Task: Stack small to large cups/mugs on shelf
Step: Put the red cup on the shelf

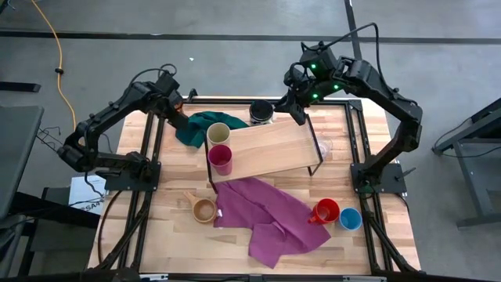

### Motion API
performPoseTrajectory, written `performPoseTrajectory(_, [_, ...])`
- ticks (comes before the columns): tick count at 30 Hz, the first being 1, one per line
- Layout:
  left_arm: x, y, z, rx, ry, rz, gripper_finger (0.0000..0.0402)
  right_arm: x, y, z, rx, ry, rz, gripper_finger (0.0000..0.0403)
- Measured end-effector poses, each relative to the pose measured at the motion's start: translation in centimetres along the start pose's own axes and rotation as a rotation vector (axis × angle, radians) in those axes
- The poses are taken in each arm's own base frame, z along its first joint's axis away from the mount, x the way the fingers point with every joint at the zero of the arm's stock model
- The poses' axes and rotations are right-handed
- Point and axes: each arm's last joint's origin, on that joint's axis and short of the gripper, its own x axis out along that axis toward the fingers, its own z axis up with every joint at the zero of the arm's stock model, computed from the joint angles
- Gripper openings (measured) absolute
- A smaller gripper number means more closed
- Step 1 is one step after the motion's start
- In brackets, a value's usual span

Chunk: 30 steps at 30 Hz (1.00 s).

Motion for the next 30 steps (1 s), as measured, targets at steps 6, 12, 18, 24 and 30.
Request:
performPoseTrajectory(6, [0.73, 0.05, -0.12, -0.001, -0.009, 0.029, 0.0131, 0.0, 0.0, 0.0, -0.002, 0.0, 0.0, 0.0078])
performPoseTrajectory(12, [0.73, 0.06, 0.19, 0.032, -0.042, 0.029, 0.0131, 0.0, 0.0, 0.0, -0.008, 0.0, -0.001, 0.0078])
performPoseTrajectory(18, [0.85, 0.08, 0.07, 0.069, -0.017, 0.038, 0.0131, 0.02, -0.01, 0.0, -0.018, 0.0, -0.001, 0.0078])
performPoseTrajectory(24, [0.98, 0.1, 0.39, -0.011, -0.039, 0.047, 0.0131, 0.02, -0.01, 0.0, -0.016, 0.0, -0.001, 0.0078])
performPoseTrajectory(30, [0.97, 0.07, 0.65, -0.067, -0.066, 0.034, 0.0131, 0.02, -0.01, 0.0, -0.016, 0.0, -0.001, 0.0078])
